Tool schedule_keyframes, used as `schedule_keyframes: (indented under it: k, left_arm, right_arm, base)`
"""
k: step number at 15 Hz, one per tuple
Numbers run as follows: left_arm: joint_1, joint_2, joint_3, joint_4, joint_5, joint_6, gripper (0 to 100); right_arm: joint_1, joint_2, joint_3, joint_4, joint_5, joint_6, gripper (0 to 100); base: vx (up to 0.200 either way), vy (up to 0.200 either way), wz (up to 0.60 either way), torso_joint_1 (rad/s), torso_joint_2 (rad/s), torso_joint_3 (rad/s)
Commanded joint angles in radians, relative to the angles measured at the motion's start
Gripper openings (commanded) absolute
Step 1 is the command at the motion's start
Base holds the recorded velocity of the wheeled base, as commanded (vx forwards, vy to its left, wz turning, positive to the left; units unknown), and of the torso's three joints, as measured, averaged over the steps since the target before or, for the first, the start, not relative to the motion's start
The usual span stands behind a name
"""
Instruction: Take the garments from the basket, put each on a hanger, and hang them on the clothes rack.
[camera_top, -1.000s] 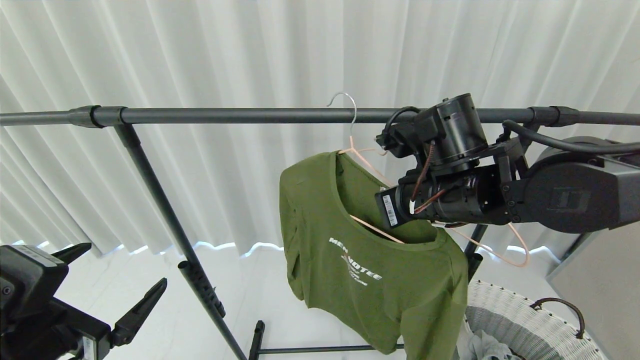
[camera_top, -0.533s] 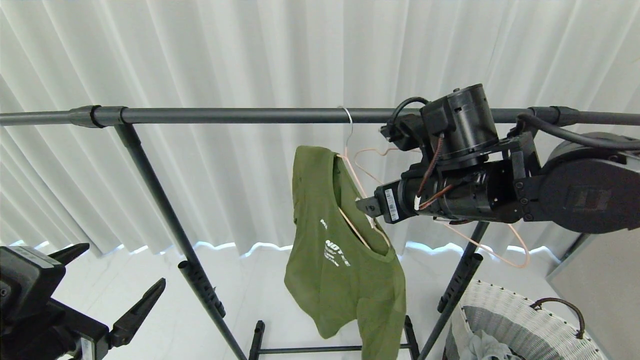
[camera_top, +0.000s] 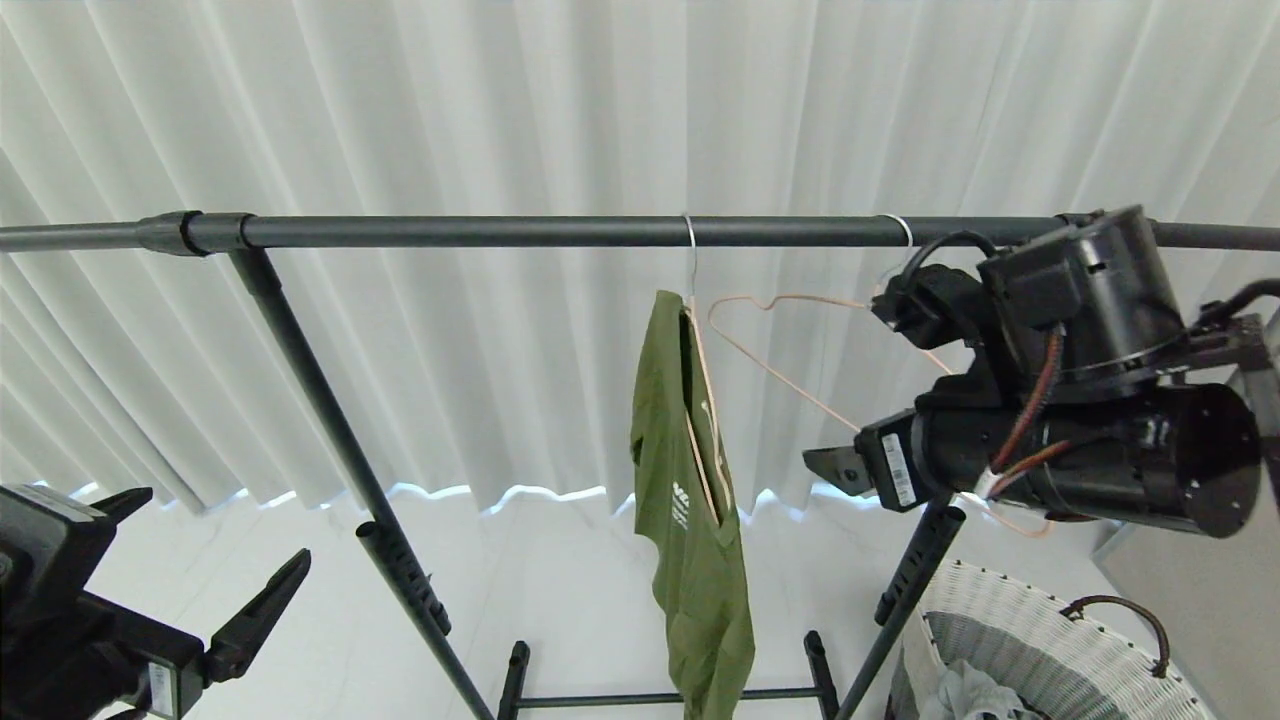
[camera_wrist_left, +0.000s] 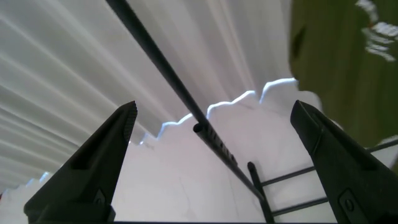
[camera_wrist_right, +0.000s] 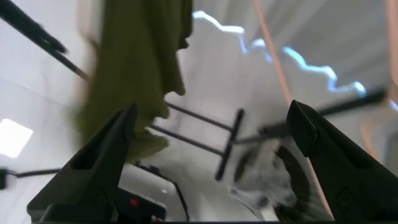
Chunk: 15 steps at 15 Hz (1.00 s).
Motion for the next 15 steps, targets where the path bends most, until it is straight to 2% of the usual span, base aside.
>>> schedule_keyframes:
  k: [1,5,6,8,11,15]
  left_arm:
    - [0.027,0.004,0.002,0.000,-0.001,0.000,100]
    - [0.063,0.006,0.014,0.002,-0.001,0.000,100]
    - [0.066,0.003,0.026,0.002,-0.001,0.000,100]
    - [0.066,0.003,0.031,0.002,0.000,0.000,100]
    - [0.089,0.006,0.032,0.002,0.000,0.000,100]
    - [0.125,0.006,0.032,0.002,-0.001,0.000,100]
  right_arm:
    - [-0.017,-0.124,0.082,0.018,-0.037,-0.002,100]
    - [-0.064,-0.245,0.134,0.161,-0.155,-0.033,100]
    - [-0.115,-0.305,0.201,0.175,-0.204,-0.079,100]
    - [-0.227,-0.397,0.309,0.170,-0.210,-0.182,100]
    - [-0.374,-0.507,0.451,0.084,-0.207,-0.304,100]
    - [-0.502,-0.559,0.596,-0.052,-0.206,-0.399,100]
  base:
    - [0.000,0.000,0.00,0.000,0.00,0.000]
    - [0.000,0.000,0.00,0.000,0.00,0.000]
    - [0.000,0.000,0.00,0.000,0.00,0.000]
    - [0.000,0.000,0.00,0.000,0.00,0.000]
    - [-0.200,0.000,0.00,0.009,0.00,0.002]
    - [-0.200,0.000,0.00,-0.002,0.00,0.005]
